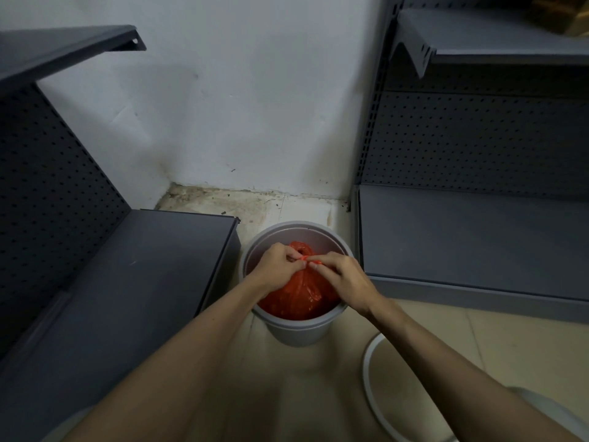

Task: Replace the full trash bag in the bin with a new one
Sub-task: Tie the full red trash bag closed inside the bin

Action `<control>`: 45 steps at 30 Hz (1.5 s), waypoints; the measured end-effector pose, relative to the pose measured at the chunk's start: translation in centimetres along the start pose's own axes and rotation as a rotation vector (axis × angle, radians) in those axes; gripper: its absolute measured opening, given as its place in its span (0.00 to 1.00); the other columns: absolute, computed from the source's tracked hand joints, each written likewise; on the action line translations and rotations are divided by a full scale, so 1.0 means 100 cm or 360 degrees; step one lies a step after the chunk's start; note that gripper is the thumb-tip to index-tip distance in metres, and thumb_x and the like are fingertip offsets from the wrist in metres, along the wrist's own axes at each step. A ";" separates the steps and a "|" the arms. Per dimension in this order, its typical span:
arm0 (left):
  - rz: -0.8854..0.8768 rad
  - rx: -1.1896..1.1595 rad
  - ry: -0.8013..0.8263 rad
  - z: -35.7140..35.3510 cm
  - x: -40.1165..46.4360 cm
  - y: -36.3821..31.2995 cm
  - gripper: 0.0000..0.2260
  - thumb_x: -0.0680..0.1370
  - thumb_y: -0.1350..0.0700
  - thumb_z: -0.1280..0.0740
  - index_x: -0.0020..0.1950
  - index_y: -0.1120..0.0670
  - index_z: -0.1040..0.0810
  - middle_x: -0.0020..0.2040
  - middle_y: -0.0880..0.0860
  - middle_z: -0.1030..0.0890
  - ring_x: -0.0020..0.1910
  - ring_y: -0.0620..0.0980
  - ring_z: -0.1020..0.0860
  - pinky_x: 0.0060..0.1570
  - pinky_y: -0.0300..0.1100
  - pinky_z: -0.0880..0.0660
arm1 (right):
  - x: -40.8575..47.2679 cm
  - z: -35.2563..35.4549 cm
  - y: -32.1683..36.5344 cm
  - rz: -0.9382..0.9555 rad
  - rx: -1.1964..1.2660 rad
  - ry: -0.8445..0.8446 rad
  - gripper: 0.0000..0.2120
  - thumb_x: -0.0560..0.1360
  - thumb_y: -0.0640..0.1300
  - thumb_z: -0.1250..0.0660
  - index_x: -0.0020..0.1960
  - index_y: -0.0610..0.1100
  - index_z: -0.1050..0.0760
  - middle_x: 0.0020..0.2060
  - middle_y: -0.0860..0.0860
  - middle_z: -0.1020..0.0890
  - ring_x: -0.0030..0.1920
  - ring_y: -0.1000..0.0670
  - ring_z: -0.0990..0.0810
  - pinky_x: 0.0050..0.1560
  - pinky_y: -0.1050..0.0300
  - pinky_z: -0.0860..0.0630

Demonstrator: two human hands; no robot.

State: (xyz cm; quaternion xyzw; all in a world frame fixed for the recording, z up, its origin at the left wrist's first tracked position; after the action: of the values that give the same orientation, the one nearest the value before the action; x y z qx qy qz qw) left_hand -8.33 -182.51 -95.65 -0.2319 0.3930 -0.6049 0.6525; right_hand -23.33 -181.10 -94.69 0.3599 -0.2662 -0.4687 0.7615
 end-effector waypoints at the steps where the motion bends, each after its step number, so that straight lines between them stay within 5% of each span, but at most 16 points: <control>1: -0.0046 0.0060 -0.0061 0.001 0.000 -0.001 0.11 0.77 0.53 0.30 0.56 0.56 0.17 0.56 0.52 0.21 0.56 0.49 0.23 0.59 0.41 0.31 | 0.000 0.001 0.000 -0.0012 0.0089 -0.0065 0.12 0.80 0.50 0.37 0.60 0.53 0.19 0.50 0.51 0.18 0.52 0.54 0.21 0.59 0.50 0.25; 6: -0.0217 0.0242 -0.0199 0.001 -0.003 -0.012 0.08 0.79 0.56 0.34 0.53 0.59 0.18 0.51 0.54 0.24 0.50 0.47 0.26 0.54 0.38 0.33 | 0.002 0.005 0.001 -0.0153 0.0426 -0.0233 0.12 0.79 0.47 0.35 0.59 0.47 0.18 0.53 0.51 0.17 0.55 0.56 0.21 0.63 0.49 0.25; 12: -0.0155 0.0299 -0.0202 -0.006 -0.002 -0.012 0.12 0.80 0.56 0.38 0.40 0.62 0.23 0.46 0.56 0.24 0.47 0.52 0.25 0.49 0.46 0.29 | 0.001 0.004 0.004 -0.0174 0.0602 -0.0263 0.10 0.78 0.43 0.34 0.56 0.44 0.16 0.51 0.53 0.15 0.54 0.58 0.19 0.61 0.57 0.23; 16: -0.0114 0.0169 -0.0232 -0.008 -0.006 -0.013 0.15 0.80 0.56 0.37 0.36 0.60 0.20 0.38 0.51 0.22 0.39 0.47 0.23 0.46 0.41 0.30 | 0.001 0.005 0.001 -0.0199 0.0664 -0.0284 0.09 0.79 0.43 0.34 0.53 0.44 0.15 0.48 0.52 0.14 0.51 0.57 0.17 0.56 0.61 0.22; 20: 0.0033 -0.0103 -0.0088 -0.007 -0.010 -0.015 0.11 0.78 0.57 0.34 0.42 0.60 0.14 0.37 0.50 0.21 0.37 0.45 0.24 0.43 0.38 0.31 | 0.004 0.003 -0.003 -0.0266 0.0644 -0.0287 0.09 0.79 0.42 0.34 0.51 0.43 0.15 0.43 0.53 0.15 0.41 0.59 0.18 0.48 0.64 0.22; 25: 0.0452 -0.0525 -0.0128 -0.004 -0.010 0.001 0.13 0.75 0.52 0.35 0.36 0.59 0.19 0.27 0.53 0.25 0.27 0.50 0.29 0.37 0.43 0.30 | 0.008 -0.001 -0.006 -0.0238 0.0509 -0.0228 0.08 0.77 0.40 0.33 0.50 0.41 0.15 0.48 0.48 0.16 0.52 0.52 0.20 0.59 0.56 0.25; 29: 0.0410 -0.0580 -0.0172 -0.002 -0.013 -0.002 0.08 0.75 0.56 0.30 0.40 0.59 0.16 0.25 0.50 0.27 0.26 0.46 0.31 0.31 0.38 0.32 | 0.008 -0.005 -0.004 -0.0223 0.0614 -0.0200 0.07 0.77 0.42 0.31 0.49 0.43 0.14 0.47 0.47 0.16 0.51 0.51 0.20 0.58 0.56 0.25; 31: 0.0355 -0.0579 -0.0241 0.002 -0.012 -0.003 0.07 0.77 0.56 0.30 0.44 0.57 0.14 0.26 0.46 0.24 0.27 0.43 0.28 0.31 0.34 0.32 | 0.004 -0.004 -0.006 -0.0321 0.0833 -0.0288 0.07 0.77 0.43 0.31 0.49 0.45 0.15 0.39 0.41 0.16 0.41 0.51 0.19 0.53 0.57 0.23; 34: 0.0185 -0.0382 -0.0338 0.011 -0.012 -0.007 0.08 0.78 0.55 0.32 0.44 0.54 0.14 0.35 0.46 0.19 0.37 0.43 0.22 0.38 0.36 0.30 | -0.004 0.002 -0.009 -0.0458 0.1004 -0.0482 0.08 0.79 0.43 0.34 0.48 0.48 0.16 0.26 0.41 0.22 0.31 0.45 0.22 0.42 0.63 0.22; 37: -0.0059 0.0017 -0.0456 0.018 -0.016 -0.011 0.17 0.79 0.55 0.33 0.30 0.50 0.22 0.33 0.43 0.24 0.36 0.42 0.26 0.43 0.40 0.31 | -0.004 0.005 -0.016 -0.0559 0.0650 -0.0595 0.13 0.79 0.45 0.34 0.38 0.48 0.16 0.32 0.46 0.16 0.37 0.46 0.17 0.43 0.57 0.20; 41: -0.0162 0.0523 -0.0596 0.026 -0.021 -0.001 0.12 0.80 0.52 0.36 0.40 0.54 0.18 0.48 0.48 0.26 0.45 0.45 0.26 0.45 0.39 0.32 | 0.000 0.006 -0.020 -0.0616 0.0070 -0.0555 0.14 0.79 0.46 0.37 0.39 0.43 0.18 0.34 0.50 0.17 0.38 0.50 0.18 0.44 0.51 0.21; 45: -0.0303 0.0828 -0.0629 0.032 -0.028 0.002 0.10 0.80 0.53 0.37 0.44 0.55 0.19 0.49 0.46 0.30 0.45 0.43 0.30 0.43 0.37 0.34 | -0.001 0.005 -0.017 -0.0627 -0.0250 -0.0496 0.13 0.78 0.43 0.40 0.39 0.42 0.21 0.37 0.44 0.17 0.39 0.43 0.18 0.44 0.44 0.19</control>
State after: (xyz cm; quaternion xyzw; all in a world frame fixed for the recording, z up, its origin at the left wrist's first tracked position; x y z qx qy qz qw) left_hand -5.54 -180.26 -93.31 -0.2059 0.0681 -0.6865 0.6940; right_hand -24.67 -181.67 -95.75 0.2680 -0.2678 -0.6771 0.6309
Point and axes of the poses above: each hand's wrist, its own x-axis towards the middle knuckle, its own z-axis out of the back of the hand, y = z × x, the point moved 7 cm from there along x, towards the middle knuckle
